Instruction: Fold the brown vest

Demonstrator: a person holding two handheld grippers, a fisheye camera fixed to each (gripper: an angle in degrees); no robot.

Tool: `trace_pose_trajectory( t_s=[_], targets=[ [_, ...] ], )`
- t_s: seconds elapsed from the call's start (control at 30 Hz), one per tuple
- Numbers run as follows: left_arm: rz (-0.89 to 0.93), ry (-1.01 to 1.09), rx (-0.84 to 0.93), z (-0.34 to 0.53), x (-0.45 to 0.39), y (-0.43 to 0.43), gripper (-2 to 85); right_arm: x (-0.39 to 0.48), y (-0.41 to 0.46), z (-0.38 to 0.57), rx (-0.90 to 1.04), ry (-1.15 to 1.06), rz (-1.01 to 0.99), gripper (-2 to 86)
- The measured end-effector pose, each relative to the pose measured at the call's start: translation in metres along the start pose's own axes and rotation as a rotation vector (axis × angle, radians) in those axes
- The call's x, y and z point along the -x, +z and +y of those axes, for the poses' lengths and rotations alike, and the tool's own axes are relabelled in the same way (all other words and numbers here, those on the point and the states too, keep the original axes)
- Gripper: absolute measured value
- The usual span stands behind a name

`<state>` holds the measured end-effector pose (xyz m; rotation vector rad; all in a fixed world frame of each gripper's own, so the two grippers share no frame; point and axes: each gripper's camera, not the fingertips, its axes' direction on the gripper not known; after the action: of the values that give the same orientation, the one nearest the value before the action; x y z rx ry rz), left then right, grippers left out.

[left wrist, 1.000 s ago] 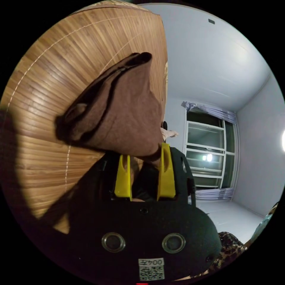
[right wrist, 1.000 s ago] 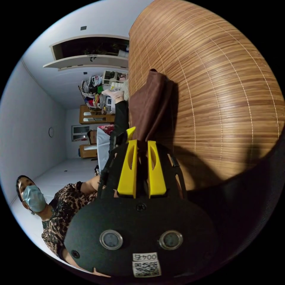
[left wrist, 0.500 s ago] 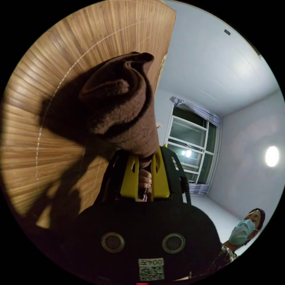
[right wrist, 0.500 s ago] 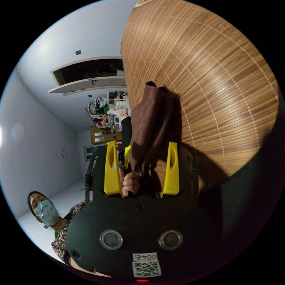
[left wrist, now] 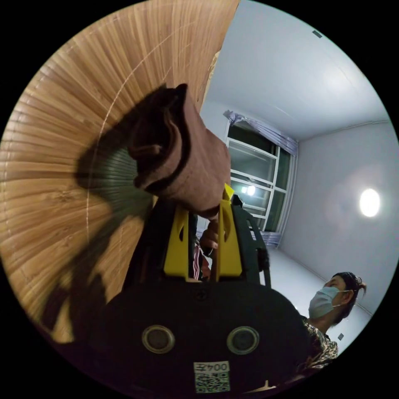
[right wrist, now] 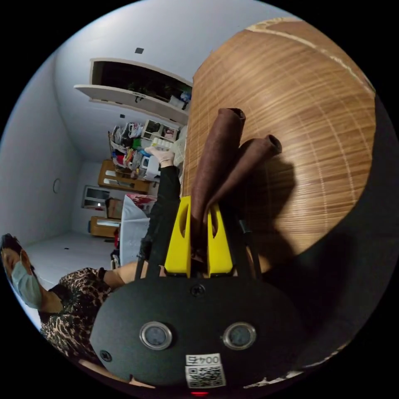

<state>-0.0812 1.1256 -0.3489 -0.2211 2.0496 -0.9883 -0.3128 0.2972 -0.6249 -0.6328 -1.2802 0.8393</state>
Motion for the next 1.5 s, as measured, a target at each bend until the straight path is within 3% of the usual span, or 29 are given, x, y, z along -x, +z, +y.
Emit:
trace_pose_trajectory(
  t_s=[0.3, 0.5, 0.77, 0.93, 1.0, 1.17, 1.27, 1.5],
  targets=[
    [0.003, 0.01, -0.026, -0.012, 0.006, -0.028, 8.0, 0.092, -0.1, 0.145, -0.137, -0.04, 0.156, 6.5],
    [-0.036, 0.016, -0.013, -0.021, 0.009, -0.032, 7.5, 0.145, -0.229, 0.276, -0.287, -0.005, 0.283, 6.5],
    [-0.105, -0.002, 0.009, -0.033, 0.017, -0.024, 7.3, 0.208, -0.425, 0.464, -0.491, 0.175, 0.612, 6.5],
    [-0.137, -0.007, 0.008, -0.039, 0.02, -0.017, 7.1, 0.216, -0.511, 0.611, -0.739, 0.259, 0.574, 6.5],
    [-0.147, -0.009, 0.01, -0.042, 0.02, -0.013, 7.0, 0.191, -0.524, 0.678, -0.82, 0.336, 0.522, 6.5],
    [-0.184, -0.027, 0.024, -0.048, 0.024, 0.001, 6.7, 0.065, -0.485, 0.862, -0.923, 0.768, 0.26, 6.5],
    [-0.204, -0.033, 0.036, -0.051, 0.025, 0.012, 6.4, 0.054, -0.462, 0.903, -1.041, 0.708, 0.119, 6.5],
    [-0.22, -0.038, 0.042, -0.056, 0.028, 0.038, 6.1, 0.099, -0.464, 0.897, -0.881, 0.736, 0.362, 7.1]
  ],
)
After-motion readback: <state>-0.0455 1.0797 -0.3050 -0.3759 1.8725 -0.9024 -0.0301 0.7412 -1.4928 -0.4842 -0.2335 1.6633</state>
